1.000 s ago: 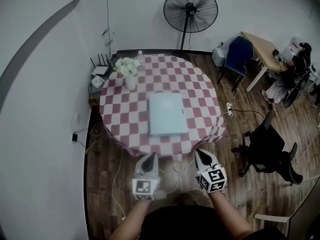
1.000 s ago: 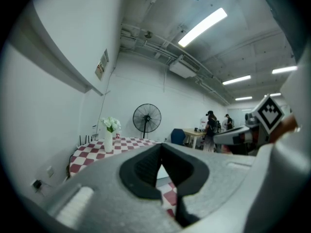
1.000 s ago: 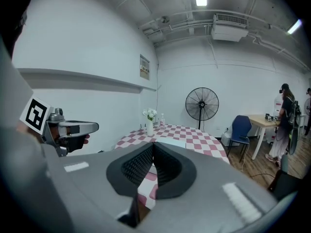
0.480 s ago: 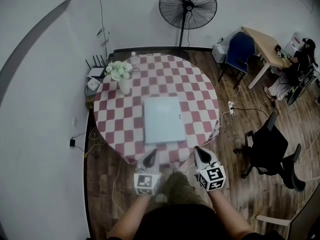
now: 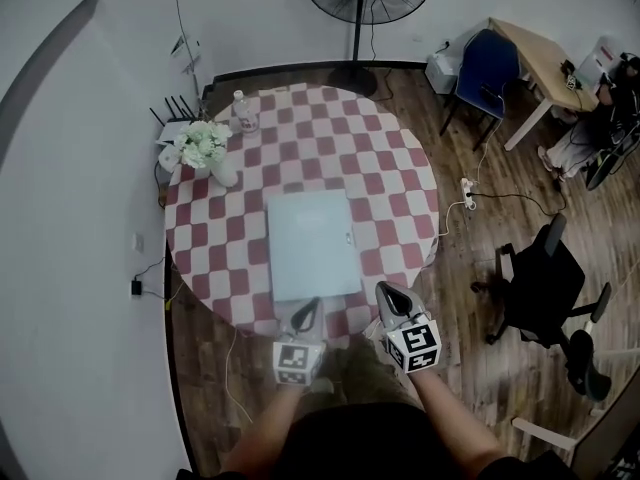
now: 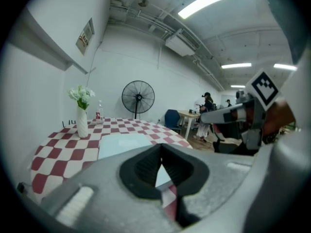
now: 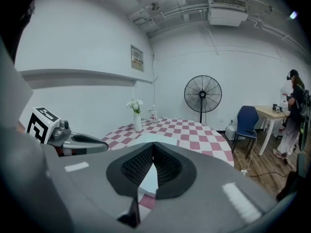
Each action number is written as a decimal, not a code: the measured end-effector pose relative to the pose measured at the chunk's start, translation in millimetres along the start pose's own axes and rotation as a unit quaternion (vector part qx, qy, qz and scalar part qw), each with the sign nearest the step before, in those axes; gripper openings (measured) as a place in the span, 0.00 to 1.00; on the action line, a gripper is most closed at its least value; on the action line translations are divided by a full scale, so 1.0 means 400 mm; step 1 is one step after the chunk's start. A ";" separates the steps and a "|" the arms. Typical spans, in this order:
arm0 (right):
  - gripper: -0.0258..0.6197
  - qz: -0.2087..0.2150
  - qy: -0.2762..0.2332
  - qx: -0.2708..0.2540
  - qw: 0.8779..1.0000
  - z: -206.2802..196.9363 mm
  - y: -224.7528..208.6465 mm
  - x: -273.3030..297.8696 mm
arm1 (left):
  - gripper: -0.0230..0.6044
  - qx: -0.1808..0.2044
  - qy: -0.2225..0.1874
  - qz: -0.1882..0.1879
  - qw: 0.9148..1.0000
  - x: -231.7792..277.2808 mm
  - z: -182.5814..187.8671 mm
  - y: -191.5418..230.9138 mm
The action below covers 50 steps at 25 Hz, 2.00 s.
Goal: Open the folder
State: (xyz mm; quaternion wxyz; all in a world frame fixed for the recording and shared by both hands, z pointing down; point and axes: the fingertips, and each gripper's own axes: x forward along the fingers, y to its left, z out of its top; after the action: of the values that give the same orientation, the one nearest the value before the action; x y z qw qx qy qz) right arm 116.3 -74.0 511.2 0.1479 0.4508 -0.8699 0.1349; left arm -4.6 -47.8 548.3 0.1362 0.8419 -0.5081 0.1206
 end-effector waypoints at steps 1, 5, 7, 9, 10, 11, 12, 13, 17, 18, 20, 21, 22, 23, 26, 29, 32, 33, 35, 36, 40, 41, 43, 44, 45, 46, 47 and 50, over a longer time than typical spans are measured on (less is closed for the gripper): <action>0.04 0.003 0.005 0.003 1.000 -0.011 -0.010 0.014 | 0.04 0.003 0.009 -0.006 1.000 0.024 -0.014 -0.003; 0.04 0.009 0.020 0.021 1.000 -0.064 -0.050 0.061 | 0.12 0.016 0.051 -0.032 0.998 0.115 -0.077 -0.025; 0.04 0.009 0.028 0.034 0.999 -0.095 -0.071 0.080 | 0.13 0.027 0.071 -0.043 0.996 0.158 -0.102 -0.039; 0.04 0.008 0.036 0.042 0.998 -0.124 -0.092 0.104 | 0.18 0.041 0.092 -0.056 0.993 0.201 -0.130 -0.054; 0.04 0.009 0.041 0.045 0.998 -0.140 -0.100 0.117 | 0.21 0.046 0.103 -0.062 0.992 0.221 -0.145 -0.061; 0.04 0.012 0.047 0.049 0.998 -0.157 -0.106 0.131 | 0.22 0.050 0.114 -0.068 0.990 0.239 -0.161 -0.068; 0.04 0.016 0.054 0.052 0.997 -0.175 -0.111 0.146 | 0.22 0.053 0.122 -0.075 0.988 0.256 -0.176 -0.075; 0.04 0.021 0.062 0.055 0.996 -0.195 -0.114 0.163 | 0.22 0.055 0.130 -0.082 0.987 0.270 -0.190 -0.081; 0.04 0.034 0.091 0.064 0.993 -0.256 -0.128 0.223 | 0.25 0.085 0.163 -0.093 0.979 0.321 -0.249 -0.094; 0.04 0.034 0.094 0.069 0.993 -0.268 -0.134 0.236 | 0.26 0.091 0.169 -0.094 0.977 0.331 -0.263 -0.093; 0.04 0.031 0.098 0.087 0.991 -0.291 -0.147 0.261 | 0.27 0.094 0.179 -0.100 0.974 0.347 -0.290 -0.090; 0.04 0.031 0.101 0.095 0.990 -0.301 -0.152 0.273 | 0.27 0.095 0.184 -0.104 0.973 0.351 -0.299 -0.090; 0.05 0.032 0.105 0.100 0.989 -0.310 -0.155 0.283 | 0.27 0.101 0.190 -0.108 0.971 0.355 -0.304 -0.091; 0.10 0.036 0.110 0.103 0.988 -0.320 -0.155 0.293 | 0.27 0.109 0.193 -0.110 0.969 0.357 -0.304 -0.093; 0.18 0.054 0.125 0.108 0.985 -0.350 -0.150 0.315 | 0.29 0.135 0.201 -0.113 0.964 0.364 -0.304 -0.105; 0.18 0.062 0.139 0.119 0.981 -0.380 -0.148 0.333 | 0.36 0.139 0.218 -0.111 0.960 0.374 -0.312 -0.108; 0.17 0.075 0.154 0.139 0.975 -0.408 -0.139 0.343 | 0.37 0.146 0.227 -0.105 0.957 0.382 -0.316 -0.107; 0.17 0.078 0.156 0.145 0.974 -0.413 -0.137 0.346 | 0.38 0.152 0.228 -0.105 0.956 0.385 -0.318 -0.108; 0.16 0.080 0.157 0.153 0.972 -0.415 -0.137 0.349 | 0.38 0.165 0.231 -0.106 0.953 0.390 -0.322 -0.111; 0.16 0.081 0.157 0.155 0.972 -0.415 -0.138 0.349 | 0.38 0.172 0.231 -0.107 0.952 0.390 -0.324 -0.113; 0.19 0.087 0.147 0.170 0.971 -0.403 -0.138 0.348 | 0.41 0.194 0.233 -0.111 0.946 0.386 -0.332 -0.123; 0.18 0.088 0.148 0.168 0.971 -0.403 -0.138 0.349 | 0.42 0.198 0.233 -0.111 0.945 0.386 -0.332 -0.123; 0.18 0.088 0.159 0.161 0.970 -0.413 -0.136 0.353 | 0.42 0.209 0.237 -0.111 0.943 0.387 -0.335 -0.125; 0.18 0.089 0.163 0.160 0.970 -0.418 -0.136 0.353 | 0.42 0.214 0.239 -0.111 0.941 0.387 -0.338 -0.126; 0.18 0.090 0.165 0.161 0.969 -0.420 -0.136 0.352 | 0.42 0.218 0.242 -0.111 0.939 0.387 -0.340 -0.127; 0.18 0.090 0.166 0.162 0.969 -0.421 -0.135 0.352 | 0.42 0.222 0.246 -0.112 0.937 0.386 -0.342 -0.126; 0.18 0.090 0.166 0.160 0.969 -0.421 -0.134 0.353 | 0.42 0.227 0.250 -0.111 0.935 0.386 -0.343 -0.125; 0.17 0.091 0.166 0.152 0.970 -0.417 -0.132 0.354 | 0.39 0.259 0.264 -0.105 0.923 0.388 -0.344 -0.120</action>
State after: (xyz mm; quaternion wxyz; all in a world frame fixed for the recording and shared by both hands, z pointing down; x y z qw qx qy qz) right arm 104.6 -147.4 723.5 0.2076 0.3586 -0.8396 0.3512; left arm 99.9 -105.7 724.9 0.0548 0.8338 -0.3140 0.4507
